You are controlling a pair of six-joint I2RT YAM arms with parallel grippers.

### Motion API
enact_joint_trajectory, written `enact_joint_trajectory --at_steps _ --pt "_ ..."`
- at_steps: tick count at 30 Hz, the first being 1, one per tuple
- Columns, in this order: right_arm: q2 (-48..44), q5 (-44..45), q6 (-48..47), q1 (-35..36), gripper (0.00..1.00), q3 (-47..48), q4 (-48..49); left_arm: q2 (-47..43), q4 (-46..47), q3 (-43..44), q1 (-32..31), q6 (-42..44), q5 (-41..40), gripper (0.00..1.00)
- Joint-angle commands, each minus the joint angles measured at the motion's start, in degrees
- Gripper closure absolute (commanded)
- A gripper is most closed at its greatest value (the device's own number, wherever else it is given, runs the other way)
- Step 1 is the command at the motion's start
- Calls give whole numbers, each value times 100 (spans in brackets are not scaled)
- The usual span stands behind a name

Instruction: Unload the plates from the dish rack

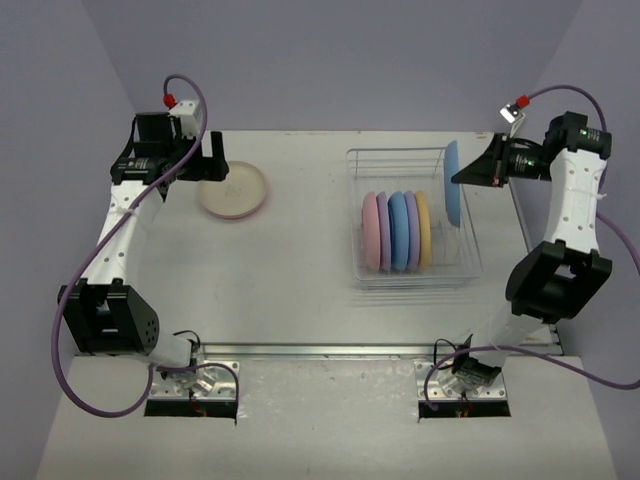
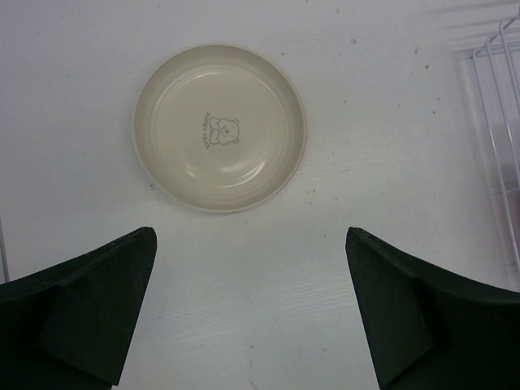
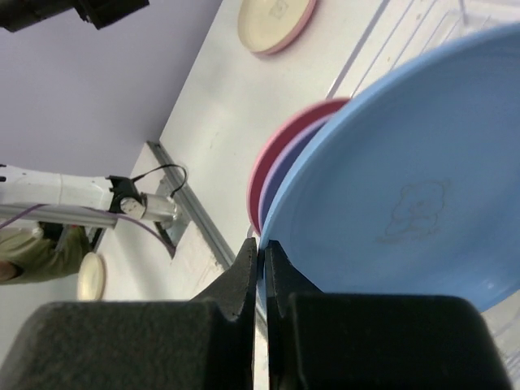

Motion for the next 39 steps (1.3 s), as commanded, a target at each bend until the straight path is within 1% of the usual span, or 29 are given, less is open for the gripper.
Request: enact_joint_trajectory --at_steps 1,4,5,6,7,9,13,15,16,18,19,20,22,23,24,25,27,29,31,33,35,39 --pt "-304 -586 406 -31 100 1007 -748 -347 147 115 -28 -73 89 0" --pt "-312 -274 335 40 100 1762 -740 -407 74 196 -28 -195 217 0" --pt "-342 66 216 170 100 1931 -747 -402 -18 289 -28 -341 252 0" --pt "-369 134 115 288 100 2026 -741 -401 -37 364 -28 -442 278 0" --pt "-459 464 -93 395 100 2113 -746 -394 -122 421 -28 -509 423 0" --pt "-629 1200 -322 1000 100 2152 -698 -417 -262 554 -28 -820 697 0" --pt "-1083 2572 -440 2013 100 1793 -109 -549 -307 586 -37 -908 1078 0" --pt "-1323 3225 -563 2777 100 1561 129 -594 -375 624 -45 -852 1179 0" --pt "-1383 3368 -591 3094 100 1492 163 -596 -440 670 -45 -796 1200 0" --pt "-1496 4356 -789 3933 100 1315 393 -612 -668 860 -46 -628 1346 0" --pt "-1554 4637 -858 4009 100 1220 486 -612 -692 879 -56 -598 1434 0" --pt "-1642 5099 -968 4549 100 1022 662 -612 -868 1018 -71 -364 1573 0" --pt "-1781 5629 -1103 5013 100 577 883 -597 -1008 1117 -124 -265 1634 1" --pt "-1896 5873 -1167 5250 100 427 983 -573 -1101 1183 -211 -215 1694 2" --pt "-1979 6104 -1272 5668 100 264 1187 -510 -1291 1304 -273 -104 1729 4" --pt "-2049 6556 -1343 5945 100 -33 1330 -469 -1416 1371 -455 -39 1719 6" --pt "-2229 7069 -1544 6409 100 -384 1650 -394 -1563 1444 -894 25 1609 9" --pt "-2369 7745 -1777 7184 100 -825 1934 -273 -1737 1504 -1384 77 1418 12" --pt "-2388 8059 -1861 7362 100 -999 2029 -150 -1849 1503 -1739 94 1391 15" --pt "-2443 8236 -2001 7575 100 -1199 2155 -65 -1907 1476 -1901 136 1367 16" --pt "-2571 8754 -2265 7899 100 -1530 2409 69 -1949 1477 -2214 176 1301 18" --pt "-2733 9167 -2534 8342 100 -1931 2648 287 -1976 1525 -2396 182 1511 18"
